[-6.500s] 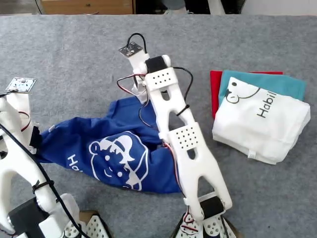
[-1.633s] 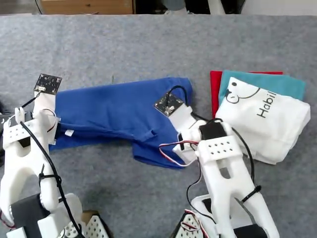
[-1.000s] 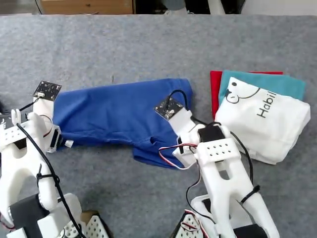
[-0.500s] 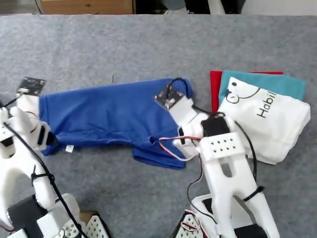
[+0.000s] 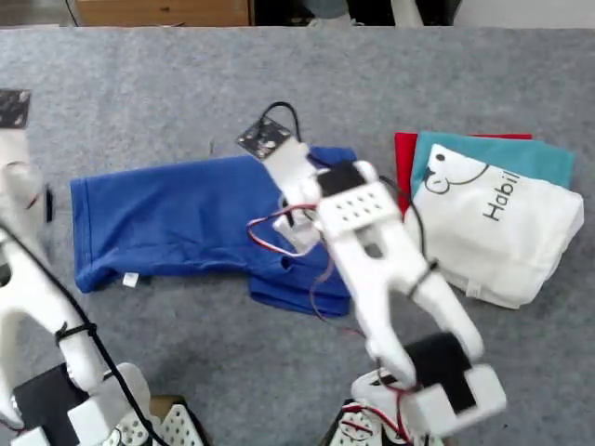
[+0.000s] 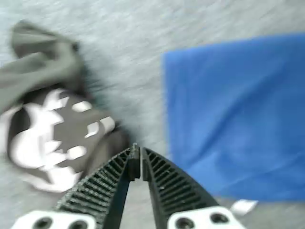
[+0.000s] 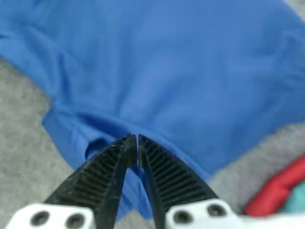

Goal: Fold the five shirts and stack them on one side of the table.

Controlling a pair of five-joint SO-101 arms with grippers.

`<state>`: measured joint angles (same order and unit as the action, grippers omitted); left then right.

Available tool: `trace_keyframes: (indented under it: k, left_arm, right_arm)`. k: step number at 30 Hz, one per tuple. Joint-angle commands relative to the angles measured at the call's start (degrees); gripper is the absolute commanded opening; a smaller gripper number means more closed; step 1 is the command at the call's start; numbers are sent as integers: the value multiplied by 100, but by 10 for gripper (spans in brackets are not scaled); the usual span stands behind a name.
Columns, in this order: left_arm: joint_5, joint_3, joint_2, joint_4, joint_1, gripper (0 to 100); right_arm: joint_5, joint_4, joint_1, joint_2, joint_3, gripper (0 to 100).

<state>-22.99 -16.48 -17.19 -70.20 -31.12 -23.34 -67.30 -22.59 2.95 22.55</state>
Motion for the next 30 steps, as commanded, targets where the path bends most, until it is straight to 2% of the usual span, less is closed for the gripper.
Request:
trace_keyframes:
  k: [1,5,9,17,23,26,30]
  left_arm:
    - [949,154,360,686,725,30]
    - [1776,154,1345,1662,1086,30]
    - [2145,426,2382,2224,1068,29]
    - [2576,1587,3473,2154,673,29]
    - [2576,2123,4396,2136,690,29]
    - [2593,2387,4774,2119,637,29]
    - [2673,2738,4826,1943,585,29]
  right_arm:
    - [97,114,-123,-585,-453,13]
    - [141,114,-308,-848,-462,13]
    - [158,97,-642,-848,-374,13]
    - [114,114,-1354,-760,585,13]
    - [-97,62,-1714,532,1349,13]
    - [-158,62,-1380,1262,1473,13]
    - [-176,114,-343,1719,1262,13]
